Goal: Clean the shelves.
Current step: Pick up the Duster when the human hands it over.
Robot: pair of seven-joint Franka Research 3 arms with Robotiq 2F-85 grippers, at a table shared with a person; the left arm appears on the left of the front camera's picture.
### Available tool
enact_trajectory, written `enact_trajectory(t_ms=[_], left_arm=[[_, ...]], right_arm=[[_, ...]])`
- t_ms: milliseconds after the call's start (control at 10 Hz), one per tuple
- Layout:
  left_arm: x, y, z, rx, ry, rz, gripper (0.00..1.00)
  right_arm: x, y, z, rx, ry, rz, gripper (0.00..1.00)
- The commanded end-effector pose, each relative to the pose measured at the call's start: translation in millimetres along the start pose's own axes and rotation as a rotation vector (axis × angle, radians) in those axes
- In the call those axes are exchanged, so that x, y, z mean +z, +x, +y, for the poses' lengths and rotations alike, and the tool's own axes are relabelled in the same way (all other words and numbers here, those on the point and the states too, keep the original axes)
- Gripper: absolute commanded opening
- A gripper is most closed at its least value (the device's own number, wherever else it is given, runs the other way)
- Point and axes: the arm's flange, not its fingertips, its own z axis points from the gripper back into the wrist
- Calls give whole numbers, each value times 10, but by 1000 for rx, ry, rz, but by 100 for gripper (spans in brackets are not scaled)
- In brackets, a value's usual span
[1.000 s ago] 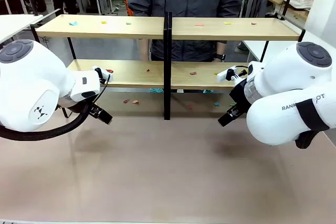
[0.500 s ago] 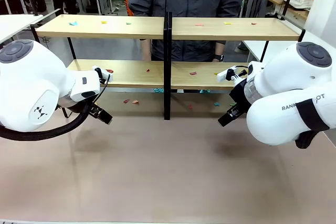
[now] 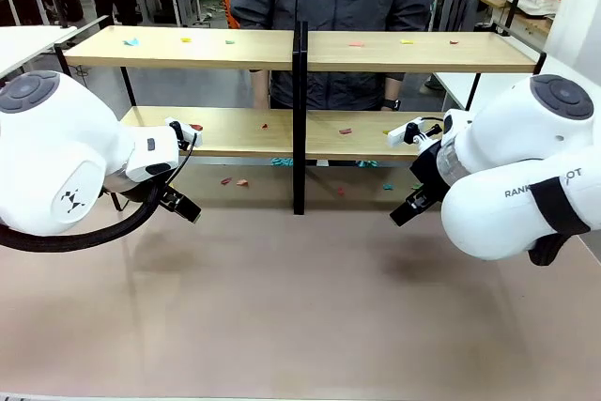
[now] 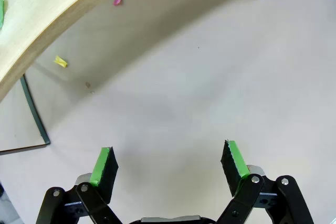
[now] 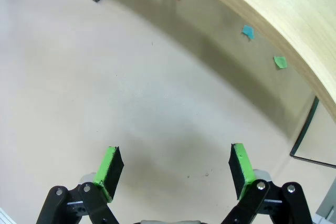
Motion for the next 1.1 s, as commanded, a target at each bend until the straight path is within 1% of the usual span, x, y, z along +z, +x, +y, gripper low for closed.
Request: enact_trajectory(t_ms=[0, 100, 200, 300, 400, 500, 600, 700, 800, 900, 1000], left_arm=[[446, -47, 43, -54, -65, -39, 100], [894, -129, 147, -80, -87, -47, 100], [1316, -245, 321, -86, -124, -93, 100], [1737, -367, 484, -83, -131, -184, 100], [2111, -490, 601, -107, -158, -293, 100], [2479, -633, 692, -135, -191, -397, 100], [2751, -796, 762, -163, -239, -467, 100], [2974, -969, 876, -164, -244, -521, 100], [3108, -1095, 982, -173, -234, -582, 100], [3202, -1203, 1051, -183, -261, -693, 100], [3201, -1230, 1024, -182, -255, -739, 100]], right_arm=[[559, -17, -13, 42, 6, -46, 100], [983, -109, -129, 33, 27, -58, 100], [1421, -220, -283, 14, 34, -91, 100], [1821, -325, -427, 15, 32, -137, 100], [2127, -404, -557, 19, 43, -171, 100], [2425, -475, -681, 32, 22, -193, 100], [2701, -535, -825, 45, 34, -231, 100], [2966, -590, -972, 25, 27, -266, 100], [3160, -643, -1084, 22, 25, -300, 100], [3282, -693, -1169, -8, 9, -327, 100], [3318, -735, -1214, -21, 18, -346, 100]])
